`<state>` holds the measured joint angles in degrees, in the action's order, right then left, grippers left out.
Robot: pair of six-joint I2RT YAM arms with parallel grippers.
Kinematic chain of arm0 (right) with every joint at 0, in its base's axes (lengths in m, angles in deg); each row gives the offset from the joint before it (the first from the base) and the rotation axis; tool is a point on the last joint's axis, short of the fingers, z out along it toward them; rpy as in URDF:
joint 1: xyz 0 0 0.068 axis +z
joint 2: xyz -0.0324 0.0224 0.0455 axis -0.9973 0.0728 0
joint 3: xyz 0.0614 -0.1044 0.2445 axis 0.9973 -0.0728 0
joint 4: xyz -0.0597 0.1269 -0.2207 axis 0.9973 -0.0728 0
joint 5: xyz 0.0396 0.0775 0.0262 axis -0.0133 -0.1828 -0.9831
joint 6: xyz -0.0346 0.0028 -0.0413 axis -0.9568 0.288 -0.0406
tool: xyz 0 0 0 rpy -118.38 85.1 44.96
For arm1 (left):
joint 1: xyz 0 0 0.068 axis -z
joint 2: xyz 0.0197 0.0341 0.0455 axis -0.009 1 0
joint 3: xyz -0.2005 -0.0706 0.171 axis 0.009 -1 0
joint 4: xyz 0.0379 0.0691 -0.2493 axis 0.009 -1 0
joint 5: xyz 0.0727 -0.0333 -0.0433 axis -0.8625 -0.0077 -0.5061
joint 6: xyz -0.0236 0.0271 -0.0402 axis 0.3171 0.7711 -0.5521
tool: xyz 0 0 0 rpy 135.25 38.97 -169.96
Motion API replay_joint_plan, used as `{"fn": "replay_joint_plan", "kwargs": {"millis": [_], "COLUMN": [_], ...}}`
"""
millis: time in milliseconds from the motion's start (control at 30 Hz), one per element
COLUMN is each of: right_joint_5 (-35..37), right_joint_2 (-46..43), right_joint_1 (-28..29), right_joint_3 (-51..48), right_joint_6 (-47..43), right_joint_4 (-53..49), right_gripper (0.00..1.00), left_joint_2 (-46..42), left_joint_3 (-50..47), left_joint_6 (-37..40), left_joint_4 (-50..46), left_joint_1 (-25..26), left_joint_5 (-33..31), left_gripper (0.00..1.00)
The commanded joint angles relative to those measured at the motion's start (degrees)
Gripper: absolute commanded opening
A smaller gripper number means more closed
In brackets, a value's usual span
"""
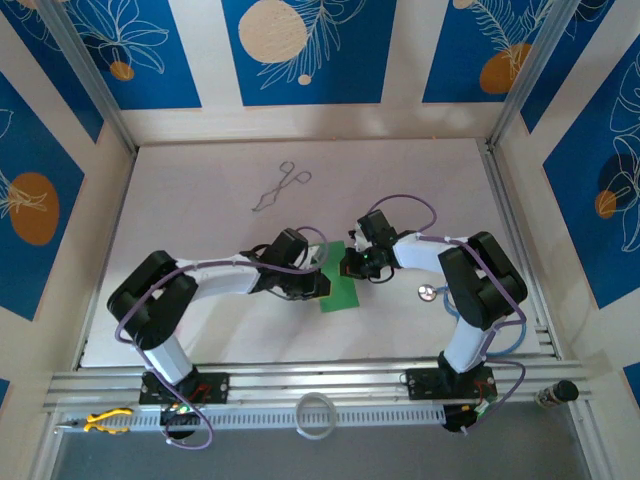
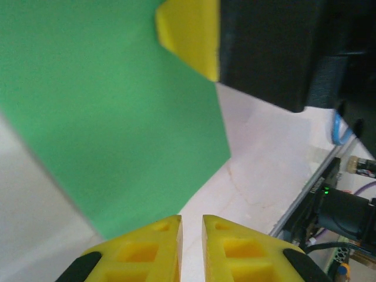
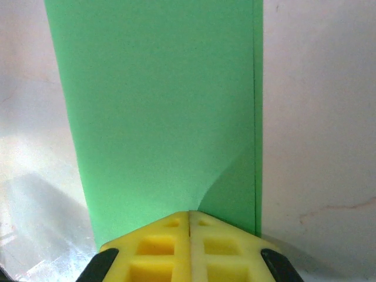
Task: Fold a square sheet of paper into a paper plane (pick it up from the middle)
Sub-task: First fold the square sheet of paper in half at the center of the table.
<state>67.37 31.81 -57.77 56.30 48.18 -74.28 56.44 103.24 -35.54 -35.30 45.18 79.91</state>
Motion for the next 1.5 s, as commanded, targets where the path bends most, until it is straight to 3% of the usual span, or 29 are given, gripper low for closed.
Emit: {"fn": "replay_joint_plan", "kwargs": {"millis": [0, 367, 700, 967, 1200, 1467], "right_joint_5": [4.02, 3.93, 4.06, 3.5, 3.25, 3.17], "right_joint_2": [1.34, 1.53, 1.75, 1.71, 1.7, 1.73], "right_joint_1": [-0.37, -0.35, -0.53, -0.51, -0.46, -0.4], "right_joint_3": [-2.58, -2.94, -2.96, -2.85, -2.85, -2.94], "right_joint_6": [0.67, 0.65, 0.37, 0.01, 0.04, 0.11], "right_joint_4": [-6.64, -6.28, -6.19, -6.19, -6.04, -6.02], "right_gripper": [0.0, 0.0, 0.0, 0.0, 0.0, 0.0], "left_joint_2": [2.32, 4.81, -0.3, -3.9, 3.81, 10.04], "left_joint_3": [0.82, -5.76, -11.58, -3.29, 5.12, 5.71], "left_joint_6": [-1.85, -4.48, -4.21, -0.08, 0.99, 0.28], "left_joint_4": [4.24, 8.35, 7.2, 1.04, 1.45, 4.23], "left_joint_1": [1.38, 2.56, 3.3, 1.68, -3.33, -5.23], "left_joint_5": [3.19, 1.6, 0.45, -3.72, -4.27, -3.43], "left_gripper": [0.18, 0.17, 0.17, 0.17, 0.17, 0.17]}}
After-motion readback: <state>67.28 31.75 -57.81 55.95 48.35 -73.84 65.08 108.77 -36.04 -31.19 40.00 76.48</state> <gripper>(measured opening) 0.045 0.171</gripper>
